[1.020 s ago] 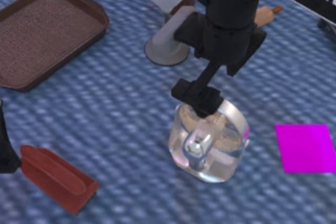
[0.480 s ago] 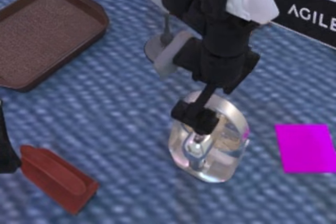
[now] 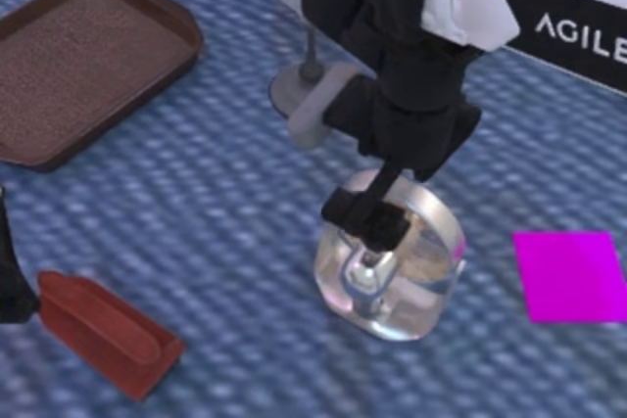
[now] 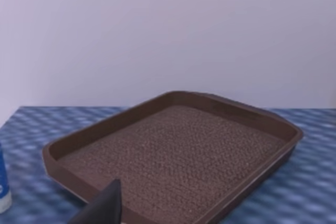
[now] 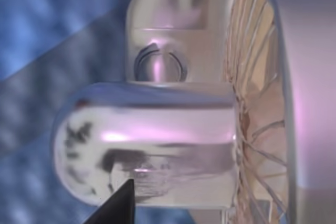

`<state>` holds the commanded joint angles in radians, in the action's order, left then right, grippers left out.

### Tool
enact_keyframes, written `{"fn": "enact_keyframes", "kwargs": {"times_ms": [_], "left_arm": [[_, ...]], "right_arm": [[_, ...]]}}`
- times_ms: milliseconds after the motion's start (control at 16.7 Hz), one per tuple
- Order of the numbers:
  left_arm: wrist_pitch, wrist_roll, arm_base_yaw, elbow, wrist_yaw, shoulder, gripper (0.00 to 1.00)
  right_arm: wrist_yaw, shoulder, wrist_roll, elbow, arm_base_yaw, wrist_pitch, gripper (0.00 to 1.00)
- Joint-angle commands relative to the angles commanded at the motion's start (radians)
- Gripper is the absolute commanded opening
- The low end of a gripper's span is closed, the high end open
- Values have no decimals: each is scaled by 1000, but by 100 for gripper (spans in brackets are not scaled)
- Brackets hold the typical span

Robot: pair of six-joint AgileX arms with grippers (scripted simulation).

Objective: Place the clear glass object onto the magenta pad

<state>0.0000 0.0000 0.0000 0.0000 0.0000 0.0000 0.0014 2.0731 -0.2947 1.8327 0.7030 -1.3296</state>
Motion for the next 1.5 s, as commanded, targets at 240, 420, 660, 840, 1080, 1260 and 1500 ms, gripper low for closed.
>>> {"fn": "enact_keyframes", "kwargs": {"times_ms": [240, 420, 660, 840, 1080, 1260, 1500], "left_arm": [[0, 0, 0, 0, 0, 0, 100], [0, 0, 0, 0, 0, 0, 100], [0, 0, 0, 0, 0, 0, 100], [0, 0, 0, 0, 0, 0, 100], [0, 0, 0, 0, 0, 0, 100], [0, 0, 0, 0, 0, 0, 100], [0, 0, 0, 0, 0, 0, 100]], "right_arm": [[0, 0, 0, 0, 0, 0, 47], [0, 0, 0, 0, 0, 0, 25], [0, 0, 0, 0, 0, 0, 0], [0, 0, 0, 0, 0, 0, 0], [0, 0, 0, 0, 0, 0, 0], [0, 1, 0, 18, -1, -17, 0], [0, 17, 1, 163, 2, -140, 0]]}}
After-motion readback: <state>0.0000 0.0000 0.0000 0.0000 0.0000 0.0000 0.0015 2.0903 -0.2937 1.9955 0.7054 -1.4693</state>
